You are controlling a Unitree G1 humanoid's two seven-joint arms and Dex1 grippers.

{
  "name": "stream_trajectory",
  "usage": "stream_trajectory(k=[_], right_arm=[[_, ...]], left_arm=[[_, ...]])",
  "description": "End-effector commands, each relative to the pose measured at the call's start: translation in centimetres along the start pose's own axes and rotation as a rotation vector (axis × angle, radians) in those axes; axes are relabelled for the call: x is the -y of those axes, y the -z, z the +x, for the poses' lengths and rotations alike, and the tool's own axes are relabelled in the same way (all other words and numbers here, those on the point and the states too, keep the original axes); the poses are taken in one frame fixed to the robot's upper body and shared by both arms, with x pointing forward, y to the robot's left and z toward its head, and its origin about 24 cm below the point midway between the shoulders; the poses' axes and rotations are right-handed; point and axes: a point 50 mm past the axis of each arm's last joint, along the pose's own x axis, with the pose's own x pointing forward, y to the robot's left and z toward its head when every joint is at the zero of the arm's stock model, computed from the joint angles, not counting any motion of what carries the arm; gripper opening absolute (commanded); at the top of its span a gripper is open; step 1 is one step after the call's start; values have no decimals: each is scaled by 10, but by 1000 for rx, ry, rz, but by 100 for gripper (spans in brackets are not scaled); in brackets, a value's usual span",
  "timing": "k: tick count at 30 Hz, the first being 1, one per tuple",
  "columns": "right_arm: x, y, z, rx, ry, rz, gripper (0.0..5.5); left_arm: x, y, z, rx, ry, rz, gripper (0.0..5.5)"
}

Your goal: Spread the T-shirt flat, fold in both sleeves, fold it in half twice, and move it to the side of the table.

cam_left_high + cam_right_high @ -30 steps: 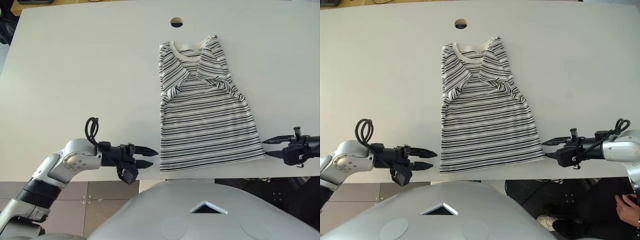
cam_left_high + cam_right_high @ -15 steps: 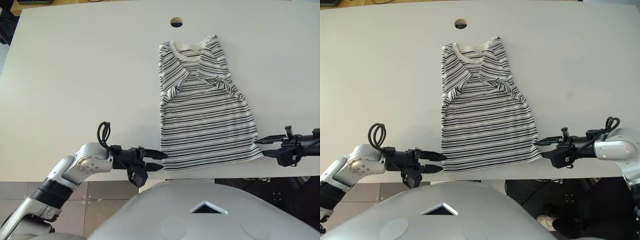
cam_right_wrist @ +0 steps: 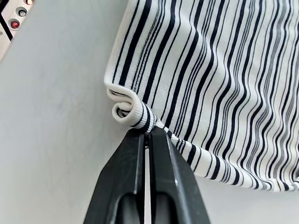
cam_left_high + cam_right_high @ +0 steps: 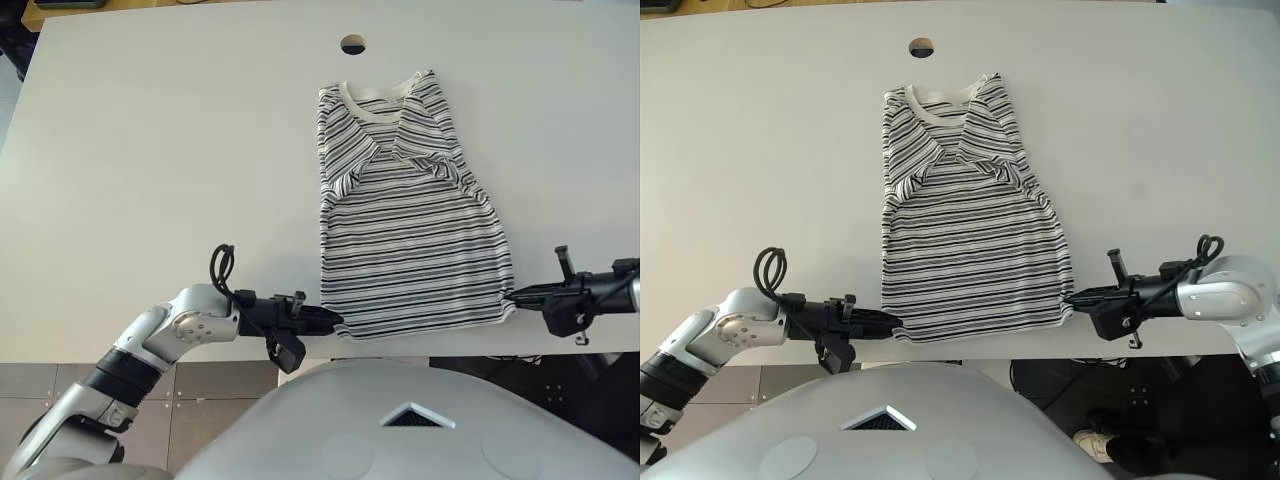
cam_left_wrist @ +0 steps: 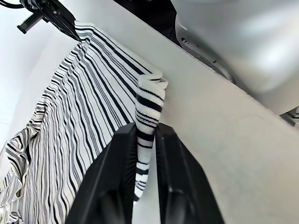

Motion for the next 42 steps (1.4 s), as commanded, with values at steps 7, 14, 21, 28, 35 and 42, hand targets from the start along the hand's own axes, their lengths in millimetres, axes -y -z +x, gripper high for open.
stream_trajectory(k=[7,14,21,28,35,42], right_arm=[[-4,-15,-4,173,-63,280,10],[19,-40,-34,558,-33,457,10],[65,-26,-31,658,410,354,10],[116,-1,-7,597,702,407,10],[168,9,21,534,887,479,10],[195,31,45,434,961,660,10]], left_arm=[[-5,-4,-23,17,80,-485,13],[-27,-44,-57,265,276,-861,13],[-71,-4,-56,177,-309,-766,13],[-100,42,-82,70,-665,-758,13],[-99,96,-93,-93,-876,-818,13],[-118,124,-88,-104,-920,-840,13]])
